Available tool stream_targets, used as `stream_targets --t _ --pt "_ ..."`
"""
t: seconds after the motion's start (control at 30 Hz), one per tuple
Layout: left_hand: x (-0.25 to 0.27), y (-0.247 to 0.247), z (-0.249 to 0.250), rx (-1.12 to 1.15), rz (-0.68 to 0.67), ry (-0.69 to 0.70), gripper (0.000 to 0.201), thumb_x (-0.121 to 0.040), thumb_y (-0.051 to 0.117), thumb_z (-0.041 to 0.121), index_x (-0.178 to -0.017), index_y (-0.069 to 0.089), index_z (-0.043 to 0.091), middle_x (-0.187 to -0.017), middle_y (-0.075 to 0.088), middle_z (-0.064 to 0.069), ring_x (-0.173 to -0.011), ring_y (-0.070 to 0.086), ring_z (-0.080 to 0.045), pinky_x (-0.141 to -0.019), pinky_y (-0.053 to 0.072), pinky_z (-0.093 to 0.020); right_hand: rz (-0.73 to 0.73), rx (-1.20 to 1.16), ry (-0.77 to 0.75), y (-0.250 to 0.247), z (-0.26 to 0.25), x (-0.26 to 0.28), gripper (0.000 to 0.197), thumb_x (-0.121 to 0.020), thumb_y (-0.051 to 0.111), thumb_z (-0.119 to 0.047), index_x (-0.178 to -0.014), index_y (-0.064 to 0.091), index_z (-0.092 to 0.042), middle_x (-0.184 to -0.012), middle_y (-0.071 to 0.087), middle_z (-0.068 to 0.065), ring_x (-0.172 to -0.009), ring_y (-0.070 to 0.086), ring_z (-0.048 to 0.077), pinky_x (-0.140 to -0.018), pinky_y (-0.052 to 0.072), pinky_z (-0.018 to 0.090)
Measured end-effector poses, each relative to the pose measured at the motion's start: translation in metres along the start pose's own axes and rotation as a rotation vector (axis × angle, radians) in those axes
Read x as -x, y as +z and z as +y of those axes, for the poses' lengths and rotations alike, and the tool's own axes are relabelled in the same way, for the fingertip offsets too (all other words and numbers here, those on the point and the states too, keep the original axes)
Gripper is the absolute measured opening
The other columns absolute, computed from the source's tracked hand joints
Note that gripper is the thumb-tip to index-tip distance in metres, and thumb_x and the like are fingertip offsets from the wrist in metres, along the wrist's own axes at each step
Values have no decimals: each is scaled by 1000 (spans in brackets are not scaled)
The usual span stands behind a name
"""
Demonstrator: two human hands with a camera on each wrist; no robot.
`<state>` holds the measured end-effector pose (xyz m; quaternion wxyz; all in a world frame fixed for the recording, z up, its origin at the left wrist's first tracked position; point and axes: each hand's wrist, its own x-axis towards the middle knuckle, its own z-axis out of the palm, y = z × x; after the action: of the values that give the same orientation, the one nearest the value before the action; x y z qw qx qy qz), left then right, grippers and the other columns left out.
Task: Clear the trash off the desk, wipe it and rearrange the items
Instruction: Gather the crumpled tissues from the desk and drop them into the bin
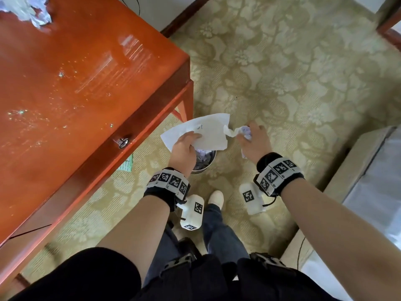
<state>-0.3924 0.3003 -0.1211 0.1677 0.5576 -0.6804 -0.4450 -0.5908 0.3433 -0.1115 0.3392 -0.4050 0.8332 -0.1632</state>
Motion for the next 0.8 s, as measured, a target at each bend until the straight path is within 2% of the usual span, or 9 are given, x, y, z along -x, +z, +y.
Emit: stream_targets --t 0.07,0.13,0.17,0.23,0.33,0.47,0.67,0.73,0.8 --pt "-2 4 -13 12 -7 -30 46 -90 32 -13 -120 60 6 -136 50 -11 -127 43 -23 -100 26 -8 -42 -68 21 12 3 -8 25 -90 48 -29 -106 45 -9 -102 49 12 -77 58 31 -64 45 32" --pt "-6 8 -29 26 -8 -73 46 -90 31 -11 -120 61 9 -136 50 -9 -129 41 -22 -109 30 -22 -71 -149 71 27 7 -17 24 -87 49 -31 -97 47 -9 -83 59 12 -68 62 15 -63 48 30" --pt "-8 10 -37 33 -7 -90 46 -91 31 -11 -120 61 9 -136 50 -8 -129 41 -22 -110 31 -26 -79 -212 97 35 8 -21 19 -89 51 -28 -91 47 -10 -67 61 6 -55 58 4 -56 45 27" --pt "-13 13 -54 34 7 -104 46 -90 31 -11 -119 61 9 -135 51 -7 -128 42 -22 -109 31 -24 -102 -291 127 51 14 -30 14 -92 53 -21 -88 43 -12 -47 54 -5 -41 49 5 -42 36 22" --pt "-21 16 -83 23 6 -132 47 -89 30 -12 -118 62 8 -134 52 -8 -127 44 -23 -107 29 -17 -103 -360 167 77 21 -41 17 -91 57 -21 -87 40 -25 -66 51 1 -59 50 16 -48 40 26" --pt "-30 25 -121 27 -21 -190 46 -91 31 -9 -118 62 11 -131 54 -9 -114 52 -35 -103 40 -38 -103 -442 235 116 33 -58 26 -88 57 -18 -75 35 -21 -64 40 -2 -60 42 14 -61 36 30" --pt "-44 43 -172 63 -53 -242 43 -93 31 -9 -120 60 8 -118 60 -24 -109 53 -44 -95 40 -38 -169 -636 382 172 64 -84 20 -89 57 -20 -77 44 -26 -61 45 -4 -50 42 14 -39 37 18" --pt "-50 51 -187 40 -76 -221 42 -94 31 -9 -121 59 5 -119 60 -23 -110 54 -42 -95 39 -34 -135 -678 397 191 79 -91 15 -90 60 -20 -84 49 -28 -76 54 -2 -64 53 15 -56 50 25" --pt "-56 60 -203 17 -91 -197 41 -94 31 -9 -122 58 4 -120 59 -21 -110 54 -39 -93 38 -28 -115 -715 404 207 92 -99 10 -91 60 -20 -92 53 -27 -89 58 -3 -77 57 15 -78 51 33"
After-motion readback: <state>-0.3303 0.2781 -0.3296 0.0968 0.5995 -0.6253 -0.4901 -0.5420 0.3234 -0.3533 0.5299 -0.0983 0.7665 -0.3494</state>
